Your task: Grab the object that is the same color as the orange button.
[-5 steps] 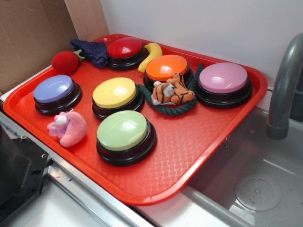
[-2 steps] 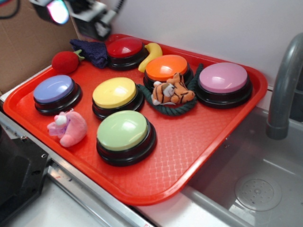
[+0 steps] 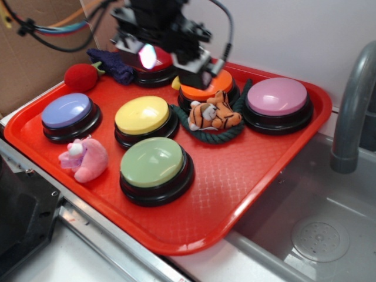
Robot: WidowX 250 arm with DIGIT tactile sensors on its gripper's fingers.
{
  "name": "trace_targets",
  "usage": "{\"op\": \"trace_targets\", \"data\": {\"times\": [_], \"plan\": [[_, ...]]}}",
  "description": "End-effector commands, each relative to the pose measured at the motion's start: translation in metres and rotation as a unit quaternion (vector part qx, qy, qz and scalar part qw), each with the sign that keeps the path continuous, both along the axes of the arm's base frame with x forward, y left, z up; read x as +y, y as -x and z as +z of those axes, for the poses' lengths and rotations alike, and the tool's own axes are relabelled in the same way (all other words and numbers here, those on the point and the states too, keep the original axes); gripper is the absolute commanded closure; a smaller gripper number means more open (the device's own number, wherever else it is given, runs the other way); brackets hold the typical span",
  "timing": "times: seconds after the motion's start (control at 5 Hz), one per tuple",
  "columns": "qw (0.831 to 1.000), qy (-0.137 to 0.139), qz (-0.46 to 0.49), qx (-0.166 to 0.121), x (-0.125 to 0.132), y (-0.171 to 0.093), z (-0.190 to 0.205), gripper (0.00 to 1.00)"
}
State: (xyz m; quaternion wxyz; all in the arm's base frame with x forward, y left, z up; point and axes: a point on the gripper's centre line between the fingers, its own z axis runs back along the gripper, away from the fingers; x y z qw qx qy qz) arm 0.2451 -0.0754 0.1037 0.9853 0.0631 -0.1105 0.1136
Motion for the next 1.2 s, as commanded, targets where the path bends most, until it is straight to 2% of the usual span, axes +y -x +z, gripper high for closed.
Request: {"op": "trace_targets", "data": {"times": [0.0, 0.4, 0.6, 0.8, 1.0], "plan": [[0.999, 0.021, -0.012, -0.034, -0.008, -0.029, -0.032, 0.00], [0.998, 0.044, -0.027, -0.034, -0.007, -0.037, -0.052, 0.00], [0.999, 0.038, -0.010, -0.022, -0.005, -0.038, -0.055, 0.02], [0.999, 0.035, 0.000, -0.012, -0.003, -0.037, -0.059, 0.94], [1.000, 0.028, 0.001, -0.005, -0.004, -0.038, -0.061, 1.00]]}}
